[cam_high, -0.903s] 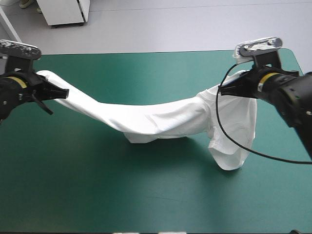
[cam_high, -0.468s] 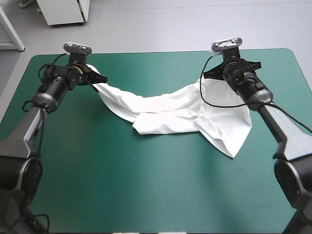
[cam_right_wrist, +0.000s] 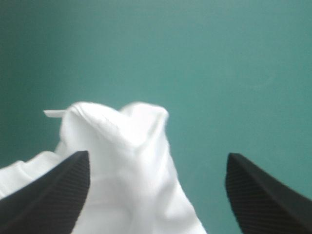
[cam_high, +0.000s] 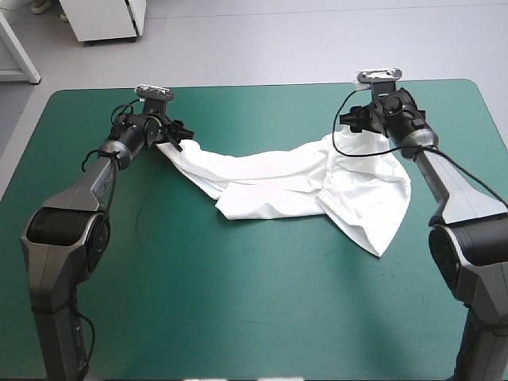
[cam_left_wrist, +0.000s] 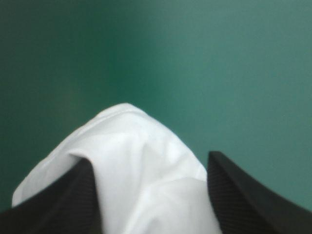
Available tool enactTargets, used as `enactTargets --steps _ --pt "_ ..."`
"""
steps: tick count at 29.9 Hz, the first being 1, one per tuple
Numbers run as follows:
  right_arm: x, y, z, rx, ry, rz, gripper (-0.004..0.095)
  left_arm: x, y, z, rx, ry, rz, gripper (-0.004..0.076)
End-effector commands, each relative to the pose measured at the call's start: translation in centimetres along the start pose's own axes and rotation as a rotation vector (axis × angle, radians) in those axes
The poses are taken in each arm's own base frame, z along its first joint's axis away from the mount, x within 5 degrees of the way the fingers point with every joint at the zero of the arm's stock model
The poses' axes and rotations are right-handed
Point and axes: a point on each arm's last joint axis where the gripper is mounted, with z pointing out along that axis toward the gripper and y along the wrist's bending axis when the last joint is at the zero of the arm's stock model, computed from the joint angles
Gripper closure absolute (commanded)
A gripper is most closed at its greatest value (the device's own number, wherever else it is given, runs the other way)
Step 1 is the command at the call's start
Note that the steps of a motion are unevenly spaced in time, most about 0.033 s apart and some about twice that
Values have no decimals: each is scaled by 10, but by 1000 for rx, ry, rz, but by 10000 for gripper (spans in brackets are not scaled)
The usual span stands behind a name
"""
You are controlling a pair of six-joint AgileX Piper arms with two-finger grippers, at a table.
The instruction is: Fold the cloth
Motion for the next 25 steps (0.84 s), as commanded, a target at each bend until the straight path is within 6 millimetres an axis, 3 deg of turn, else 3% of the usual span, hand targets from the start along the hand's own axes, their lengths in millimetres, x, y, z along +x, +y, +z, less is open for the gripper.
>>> enactTargets --steps 1,5,8,13,18,25 --pt "-26 -22 -53 40 -74 -36 19 -49 14 -57 -44 -145 -1 143" --pt "-26 -34 -92 67 -28 -35 71 -62 21 -97 -54 -40 -34 149" --pt "-27 -42 -123 68 -40 -36 122 -62 23 -124 -51 59 -47 157" --pt "-18 -50 -166 32 36 -33 177 -57 25 -148 -50 143 -54 157" --pt "3 -48 -187 -52 125 -33 218 -58 24 -141 -49 125 -52 157" --pt "57 -42 -169 -93 309 -55 217 -42 23 -89 -6 187 -92 157"
